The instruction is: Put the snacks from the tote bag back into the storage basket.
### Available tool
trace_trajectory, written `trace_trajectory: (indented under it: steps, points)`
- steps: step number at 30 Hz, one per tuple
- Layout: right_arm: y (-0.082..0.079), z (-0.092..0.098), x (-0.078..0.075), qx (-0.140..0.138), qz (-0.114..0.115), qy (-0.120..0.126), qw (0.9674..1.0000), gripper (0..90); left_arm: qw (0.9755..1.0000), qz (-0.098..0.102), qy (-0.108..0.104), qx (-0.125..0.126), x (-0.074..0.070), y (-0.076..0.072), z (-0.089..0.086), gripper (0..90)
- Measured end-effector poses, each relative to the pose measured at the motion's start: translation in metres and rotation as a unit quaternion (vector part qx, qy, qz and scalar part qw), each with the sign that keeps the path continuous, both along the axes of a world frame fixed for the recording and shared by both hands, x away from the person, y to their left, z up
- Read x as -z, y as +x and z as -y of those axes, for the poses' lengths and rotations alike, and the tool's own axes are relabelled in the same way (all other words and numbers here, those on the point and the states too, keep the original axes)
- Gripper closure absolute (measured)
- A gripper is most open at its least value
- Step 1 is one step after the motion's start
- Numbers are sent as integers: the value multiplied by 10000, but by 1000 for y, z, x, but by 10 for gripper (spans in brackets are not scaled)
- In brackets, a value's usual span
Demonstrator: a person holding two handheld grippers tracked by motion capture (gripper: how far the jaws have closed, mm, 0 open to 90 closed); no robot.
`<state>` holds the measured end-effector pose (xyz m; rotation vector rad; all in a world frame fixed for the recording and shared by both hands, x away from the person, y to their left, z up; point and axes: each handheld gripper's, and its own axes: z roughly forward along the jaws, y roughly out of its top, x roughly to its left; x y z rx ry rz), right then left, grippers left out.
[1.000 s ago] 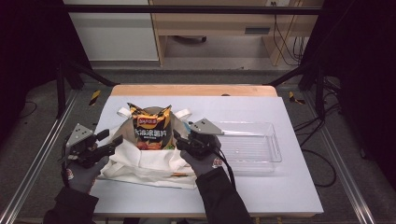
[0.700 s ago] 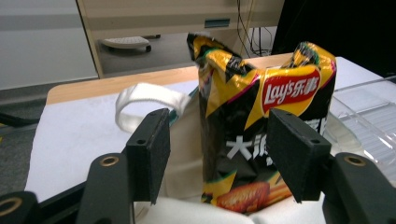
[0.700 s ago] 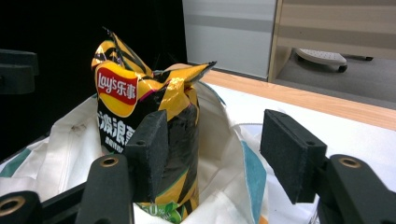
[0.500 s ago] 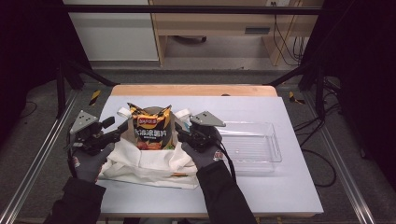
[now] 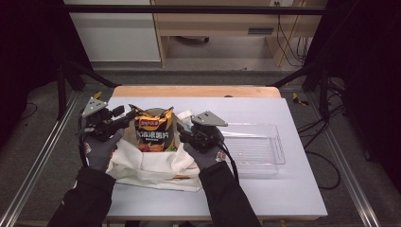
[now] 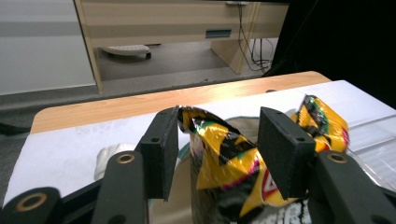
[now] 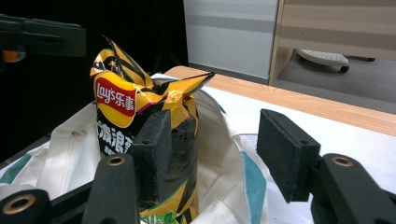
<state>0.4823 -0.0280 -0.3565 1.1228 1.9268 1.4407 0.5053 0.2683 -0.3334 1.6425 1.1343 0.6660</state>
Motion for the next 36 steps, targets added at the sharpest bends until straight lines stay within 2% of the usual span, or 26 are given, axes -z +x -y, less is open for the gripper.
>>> trace_trajectory:
  steps: [4, 8, 11, 16, 19, 26, 29, 33, 36]
  points:
    - [1, 1, 0, -11, -6, -11, 10000, 450, 9999, -131, -23, -4, 3, 10, 3, 515]
    - [1, 1, 0, -26, -4, -26, 10000, 450, 9997, -256, 45, 49, 8, 16, 6, 556]
    - [2, 0, 0, -31, -10, -20, 10000, 450, 9993, -351, 102, 82, 13, 17, 6, 604]
    - [4, -3, 0, -59, -30, -41, 10000, 454, 9988, -440, -57, 183, 19, 16, 1, 657]
    - [5, -7, -1, -85, -27, -52, 9999, 455, 9984, -509, -26, 263, 22, 15, 0, 727]
    - [8, -21, -2, -171, -44, -39, 9998, 457, 9985, -441, -35, 330, 26, 6, 3, 832]
    - [11, -27, -2, -198, -54, -56, 9998, 466, 9987, -390, -53, 335, 26, 0, 3, 851]
    - [12, -35, -2, -257, -60, 70, 9996, 481, 9989, -310, -76, 354, 27, -9, 3, 869]
    - [13, -40, -3, -296, -62, 53, 9995, 489, 9991, -211, -21, 368, 28, -16, 3, 880]
